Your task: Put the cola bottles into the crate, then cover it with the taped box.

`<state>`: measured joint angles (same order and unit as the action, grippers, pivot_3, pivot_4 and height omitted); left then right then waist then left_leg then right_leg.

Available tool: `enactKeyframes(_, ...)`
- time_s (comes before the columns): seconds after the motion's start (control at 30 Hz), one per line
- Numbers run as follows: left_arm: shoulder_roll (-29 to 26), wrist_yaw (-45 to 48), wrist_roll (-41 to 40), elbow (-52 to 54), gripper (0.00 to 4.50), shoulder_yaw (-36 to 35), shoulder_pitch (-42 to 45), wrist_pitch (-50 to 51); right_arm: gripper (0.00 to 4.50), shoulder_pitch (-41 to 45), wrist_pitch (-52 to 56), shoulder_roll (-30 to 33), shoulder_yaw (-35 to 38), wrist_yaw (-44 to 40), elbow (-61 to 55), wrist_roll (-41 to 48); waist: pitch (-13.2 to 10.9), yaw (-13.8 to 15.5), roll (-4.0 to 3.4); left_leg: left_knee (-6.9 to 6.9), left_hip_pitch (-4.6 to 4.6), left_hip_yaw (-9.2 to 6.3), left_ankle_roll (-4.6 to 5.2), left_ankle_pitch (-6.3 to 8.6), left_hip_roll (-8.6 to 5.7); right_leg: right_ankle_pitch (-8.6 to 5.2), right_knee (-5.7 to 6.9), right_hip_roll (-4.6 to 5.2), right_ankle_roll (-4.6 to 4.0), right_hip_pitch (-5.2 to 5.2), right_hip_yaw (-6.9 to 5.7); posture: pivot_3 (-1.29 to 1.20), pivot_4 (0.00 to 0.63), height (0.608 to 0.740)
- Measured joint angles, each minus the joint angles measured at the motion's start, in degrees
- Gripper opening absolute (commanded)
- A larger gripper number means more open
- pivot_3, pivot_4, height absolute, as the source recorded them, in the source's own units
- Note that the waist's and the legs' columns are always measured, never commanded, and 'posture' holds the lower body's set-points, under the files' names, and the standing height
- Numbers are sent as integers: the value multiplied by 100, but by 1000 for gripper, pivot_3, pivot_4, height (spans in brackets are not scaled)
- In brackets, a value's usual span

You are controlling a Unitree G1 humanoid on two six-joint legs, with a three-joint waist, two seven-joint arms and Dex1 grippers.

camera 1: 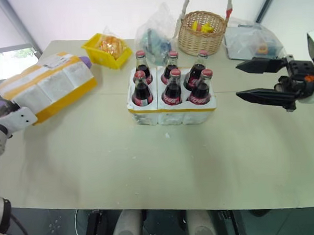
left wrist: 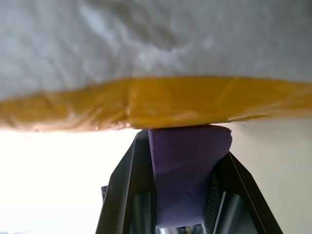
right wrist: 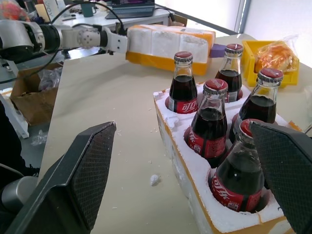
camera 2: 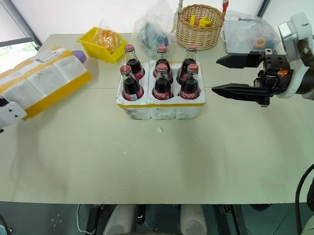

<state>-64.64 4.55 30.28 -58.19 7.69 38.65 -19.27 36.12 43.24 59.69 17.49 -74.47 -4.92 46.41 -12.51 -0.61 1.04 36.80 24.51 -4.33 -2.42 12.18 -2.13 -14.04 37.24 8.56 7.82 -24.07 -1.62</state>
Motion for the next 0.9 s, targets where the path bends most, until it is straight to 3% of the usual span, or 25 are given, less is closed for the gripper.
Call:
enactKeyframes(0.13,-255,490,-114,478,872,-71,824,-24,4500,-7,-27,0,0,-5,5,-10,1,15,2,7,6,0,0,0,-6,3,-9,4,7,7,0,0,150,737)
enactKeyframes(0.33,126,1631,-682,1691,872,-123,1792,9,4500,-163,-127,7,4,-14,78,-72,1,-9,5,15,9,-2,0,0,-6,4,-9,2,9,10,0,0,150,737)
enactKeyframes(0.6,940,2723,-1100,3653,872,-139,1901,590,4500,-671,-234,116,243,17,301,-182,0,-50,4,20,7,-2,2,-1,-2,5,1,-2,9,8,1,0,150,737)
enactKeyframes(0.9,1445,3040,-895,4661,872,157,1844,667,4500,-1464,-356,64,544,161,296,-285,0,-35,4,24,6,-3,4,-1,-4,5,-2,-1,9,14,3,0,150,737)
